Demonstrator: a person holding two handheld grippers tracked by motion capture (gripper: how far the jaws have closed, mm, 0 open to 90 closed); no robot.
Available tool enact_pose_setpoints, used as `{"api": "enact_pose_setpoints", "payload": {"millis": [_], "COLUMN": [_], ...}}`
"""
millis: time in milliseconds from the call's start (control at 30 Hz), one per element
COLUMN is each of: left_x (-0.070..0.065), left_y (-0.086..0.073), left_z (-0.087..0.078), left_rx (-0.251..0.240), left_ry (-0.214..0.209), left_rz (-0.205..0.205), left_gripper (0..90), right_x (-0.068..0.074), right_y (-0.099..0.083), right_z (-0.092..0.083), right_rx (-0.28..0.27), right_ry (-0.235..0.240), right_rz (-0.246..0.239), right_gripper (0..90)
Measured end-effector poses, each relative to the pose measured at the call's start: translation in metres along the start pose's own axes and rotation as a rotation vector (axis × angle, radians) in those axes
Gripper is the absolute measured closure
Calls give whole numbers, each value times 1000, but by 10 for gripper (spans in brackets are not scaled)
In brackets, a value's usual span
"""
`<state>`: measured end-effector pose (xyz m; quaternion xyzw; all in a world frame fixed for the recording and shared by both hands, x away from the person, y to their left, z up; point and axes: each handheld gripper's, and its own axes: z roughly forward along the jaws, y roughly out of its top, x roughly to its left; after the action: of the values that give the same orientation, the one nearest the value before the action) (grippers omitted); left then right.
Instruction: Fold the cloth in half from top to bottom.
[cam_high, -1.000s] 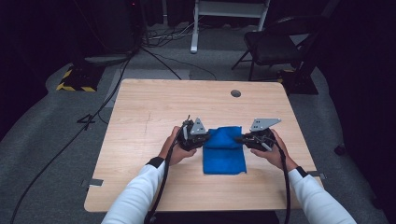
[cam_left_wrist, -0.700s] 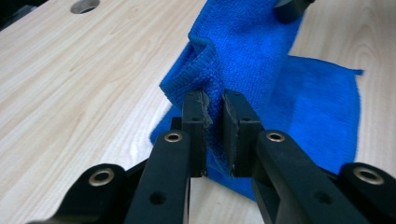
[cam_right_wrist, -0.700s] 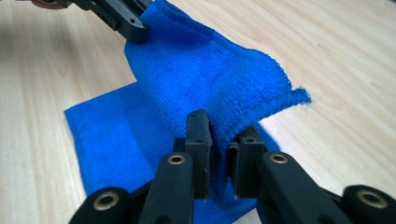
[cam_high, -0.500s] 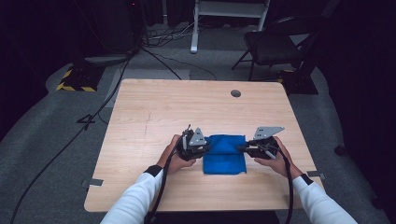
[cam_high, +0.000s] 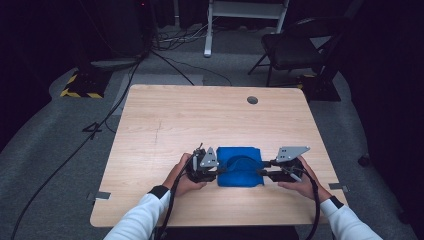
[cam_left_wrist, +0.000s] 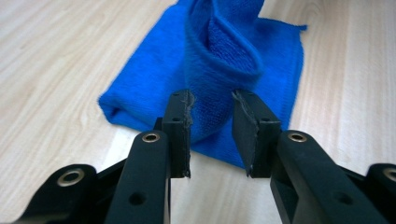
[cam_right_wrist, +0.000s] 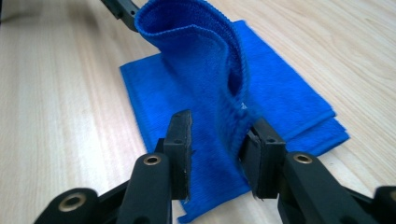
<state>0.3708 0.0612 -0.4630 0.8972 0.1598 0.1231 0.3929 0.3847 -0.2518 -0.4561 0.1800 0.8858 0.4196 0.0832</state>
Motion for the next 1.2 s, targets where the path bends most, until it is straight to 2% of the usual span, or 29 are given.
{"api": "enact_pose_setpoints", "payload": {"millis": [167,367,533,633,733,800,900,1000,1200], "left_x": [-9,-14,-18,-19,-17,-15,-15,-16,-11], "left_y": [-4,-11,-13,-10,-7,-3,2,3,-2], "left_z": [-2,-7,-11,-12,-11,-8,0,11,21], "left_rx": [18,33,47,32,9,7,11,53,99], "left_ry": [-25,-27,-15,7,41,66,79,69,47], "left_rz": [20,9,-11,-29,-71,-91,-86,-65,-65], "left_gripper": [681,657,536,458,356,325,268,248,228], "right_x": [11,19,22,20,16,13,8,5,2], "right_y": [-6,-15,-21,-22,-20,-19,-18,-17,-21], "right_z": [-2,-8,-15,-19,-21,-19,-11,-2,13], "right_rx": [24,39,34,16,2,-2,23,44,96], "right_ry": [8,0,-13,-40,-67,-85,-117,-132,-127], "right_rz": [-28,-28,0,24,42,50,50,44,27], "right_gripper": [645,605,504,442,385,342,306,291,283]}}
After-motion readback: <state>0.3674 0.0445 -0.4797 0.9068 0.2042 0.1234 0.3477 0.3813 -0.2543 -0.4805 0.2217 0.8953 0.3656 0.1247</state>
